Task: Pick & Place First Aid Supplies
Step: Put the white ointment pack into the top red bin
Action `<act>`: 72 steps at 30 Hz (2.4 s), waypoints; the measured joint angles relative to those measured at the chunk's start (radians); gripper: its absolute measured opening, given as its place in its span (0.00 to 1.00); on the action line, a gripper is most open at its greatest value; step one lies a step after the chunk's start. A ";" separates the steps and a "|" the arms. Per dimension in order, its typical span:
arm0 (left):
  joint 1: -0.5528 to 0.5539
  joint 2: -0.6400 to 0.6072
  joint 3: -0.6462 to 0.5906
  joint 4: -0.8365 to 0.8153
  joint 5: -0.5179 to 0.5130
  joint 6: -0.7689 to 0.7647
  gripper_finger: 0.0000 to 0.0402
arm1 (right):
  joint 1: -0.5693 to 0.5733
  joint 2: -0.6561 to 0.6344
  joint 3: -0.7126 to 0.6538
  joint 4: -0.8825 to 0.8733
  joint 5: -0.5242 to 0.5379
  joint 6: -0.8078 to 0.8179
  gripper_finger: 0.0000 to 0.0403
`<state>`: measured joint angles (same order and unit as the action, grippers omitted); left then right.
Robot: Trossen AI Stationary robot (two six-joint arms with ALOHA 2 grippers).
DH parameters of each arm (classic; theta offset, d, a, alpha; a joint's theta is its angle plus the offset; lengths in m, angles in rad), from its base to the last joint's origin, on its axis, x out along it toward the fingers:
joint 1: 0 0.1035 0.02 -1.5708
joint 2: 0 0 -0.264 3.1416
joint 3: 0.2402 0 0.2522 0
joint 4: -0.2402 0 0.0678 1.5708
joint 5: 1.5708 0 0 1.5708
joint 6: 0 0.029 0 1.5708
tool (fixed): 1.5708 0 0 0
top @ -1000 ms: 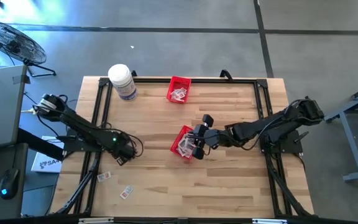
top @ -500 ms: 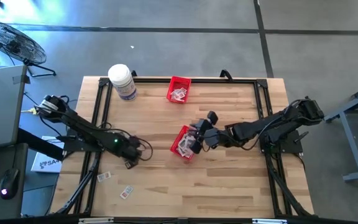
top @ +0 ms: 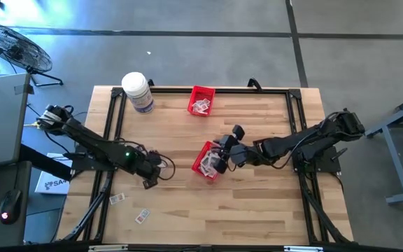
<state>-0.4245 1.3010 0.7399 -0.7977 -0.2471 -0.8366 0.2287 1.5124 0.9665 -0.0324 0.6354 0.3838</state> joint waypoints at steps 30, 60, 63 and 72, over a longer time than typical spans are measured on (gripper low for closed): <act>-0.028 -0.005 -0.127 0.245 -0.086 -0.077 0.29 | 0.000 0.000 0.000 0.000 -0.309 0.001 0.19; 0.088 0.165 -0.124 0.498 -0.021 0.085 0.29 | 0.000 0.000 0.000 0.004 -0.310 0.001 0.19; 0.084 0.166 -0.124 0.492 -0.034 0.102 0.29 | 0.000 0.000 0.000 0.004 -0.309 0.001 0.19; 0.084 0.168 -0.014 0.260 -0.043 0.106 0.29 | 0.000 0.000 0.000 0.004 -0.309 0.001 0.19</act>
<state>-0.3405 1.4685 0.7263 -0.5374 -0.2904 -0.7303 0.2291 1.5124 0.9668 -0.0288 0.3260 0.3847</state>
